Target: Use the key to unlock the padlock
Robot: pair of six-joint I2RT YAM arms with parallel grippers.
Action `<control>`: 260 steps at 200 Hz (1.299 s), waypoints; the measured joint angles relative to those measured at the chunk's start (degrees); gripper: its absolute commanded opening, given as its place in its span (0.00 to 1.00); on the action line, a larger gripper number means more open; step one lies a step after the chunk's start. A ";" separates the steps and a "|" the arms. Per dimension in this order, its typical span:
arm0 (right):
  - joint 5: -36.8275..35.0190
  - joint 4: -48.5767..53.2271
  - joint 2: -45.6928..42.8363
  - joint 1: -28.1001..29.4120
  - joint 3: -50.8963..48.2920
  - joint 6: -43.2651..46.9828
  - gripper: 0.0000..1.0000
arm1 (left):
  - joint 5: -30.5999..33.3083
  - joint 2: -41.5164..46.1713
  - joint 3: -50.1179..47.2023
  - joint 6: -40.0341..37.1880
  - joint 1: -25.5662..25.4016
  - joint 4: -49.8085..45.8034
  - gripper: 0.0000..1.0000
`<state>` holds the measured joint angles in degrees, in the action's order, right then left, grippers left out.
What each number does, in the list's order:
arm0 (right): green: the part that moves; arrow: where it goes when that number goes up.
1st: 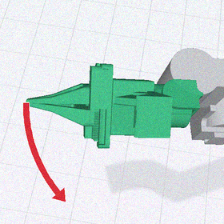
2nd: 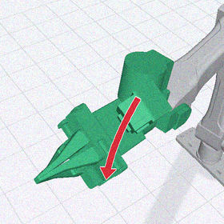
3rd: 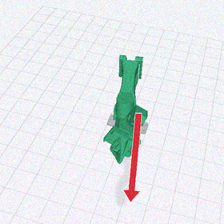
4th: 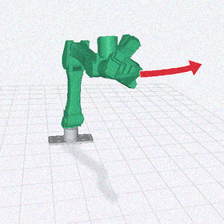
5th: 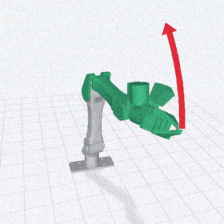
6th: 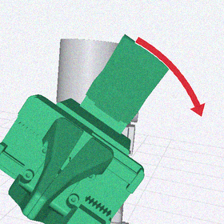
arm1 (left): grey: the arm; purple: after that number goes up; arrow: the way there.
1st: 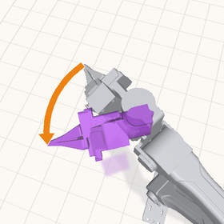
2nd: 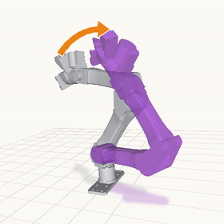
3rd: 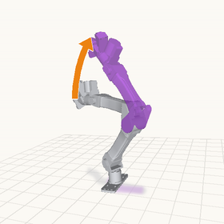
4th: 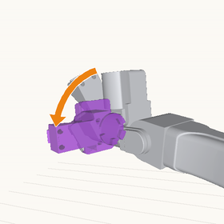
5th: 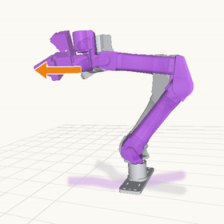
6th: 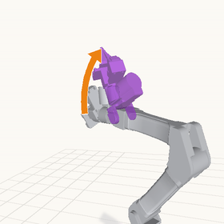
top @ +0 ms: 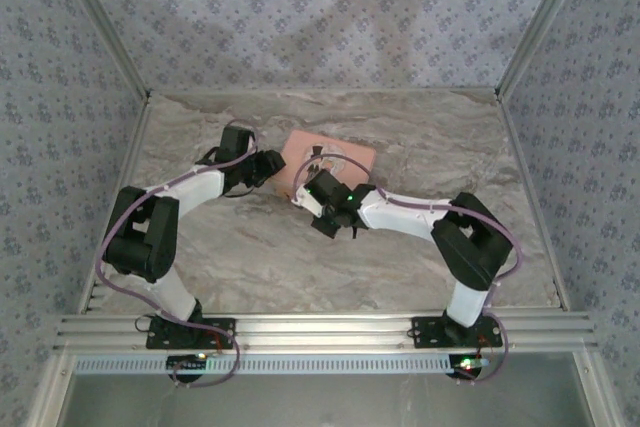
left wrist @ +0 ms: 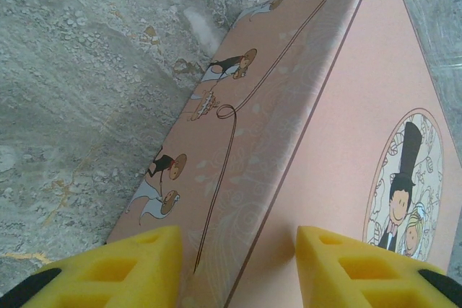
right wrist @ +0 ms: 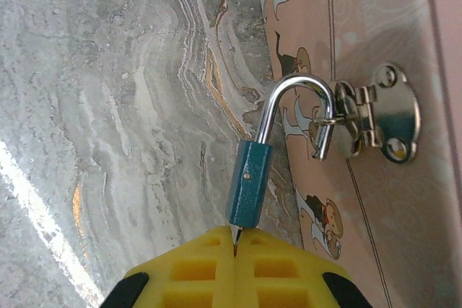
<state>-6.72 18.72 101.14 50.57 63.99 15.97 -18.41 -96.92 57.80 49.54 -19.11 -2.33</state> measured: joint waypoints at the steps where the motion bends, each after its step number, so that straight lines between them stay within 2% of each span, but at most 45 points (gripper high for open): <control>1: -0.02 0.00 0.04 0.02 0.00 0.02 0.00 | 0.02 0.00 0.00 0.00 0.00 0.00 0.44; 206: -4.70 -3.26 0.57 2.54 -0.09 7.76 0.00 | 1.11 0.00 -0.98 1.05 0.00 2.54 0.43; 260: -6.80 -9.97 -0.81 3.45 -5.05 10.08 0.00 | -0.31 -0.02 -0.98 1.07 -0.50 2.16 0.43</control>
<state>-13.52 8.75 100.33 54.02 58.94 26.04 -18.72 -96.95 56.82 50.61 -19.62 -0.16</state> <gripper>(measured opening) 0.064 0.430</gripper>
